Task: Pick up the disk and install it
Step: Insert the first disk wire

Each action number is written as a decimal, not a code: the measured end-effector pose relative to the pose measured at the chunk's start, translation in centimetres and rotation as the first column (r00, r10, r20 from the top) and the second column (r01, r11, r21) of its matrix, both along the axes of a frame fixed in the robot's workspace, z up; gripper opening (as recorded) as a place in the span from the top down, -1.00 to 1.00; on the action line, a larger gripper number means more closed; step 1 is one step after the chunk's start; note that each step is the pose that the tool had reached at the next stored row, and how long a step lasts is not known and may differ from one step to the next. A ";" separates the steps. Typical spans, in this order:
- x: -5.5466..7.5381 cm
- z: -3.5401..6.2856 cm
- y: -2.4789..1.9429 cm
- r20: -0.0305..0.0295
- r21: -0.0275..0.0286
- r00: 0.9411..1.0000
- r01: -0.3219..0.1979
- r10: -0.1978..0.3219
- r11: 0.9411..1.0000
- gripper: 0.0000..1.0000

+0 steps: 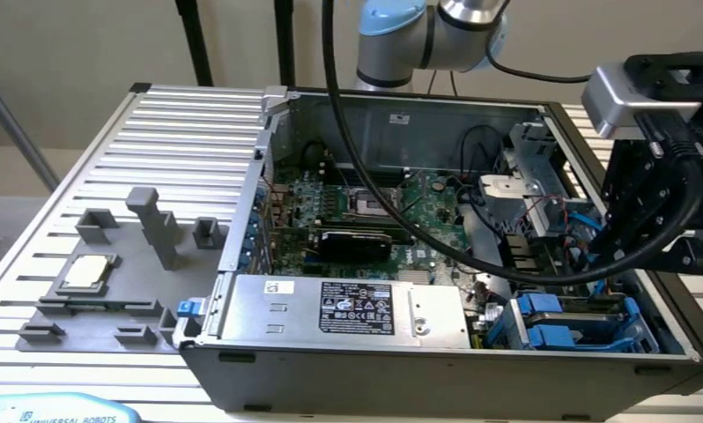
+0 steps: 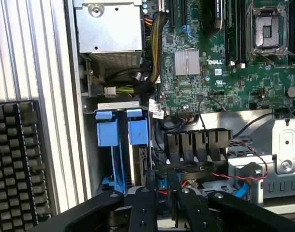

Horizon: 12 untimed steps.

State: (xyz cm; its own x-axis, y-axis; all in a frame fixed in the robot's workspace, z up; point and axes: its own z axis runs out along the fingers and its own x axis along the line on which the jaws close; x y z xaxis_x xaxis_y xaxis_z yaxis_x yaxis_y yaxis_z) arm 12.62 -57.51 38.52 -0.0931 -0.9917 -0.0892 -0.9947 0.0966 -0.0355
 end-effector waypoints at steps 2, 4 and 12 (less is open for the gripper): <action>-0.1 -0.24 0.07 0.001 -0.001 1.000 0.000 0.000 1.000 0.52; -0.2 -0.55 0.19 0.003 -0.002 1.000 0.000 0.000 1.000 0.52; -0.2 -1.32 0.60 0.005 -0.008 1.000 0.000 0.000 1.000 0.52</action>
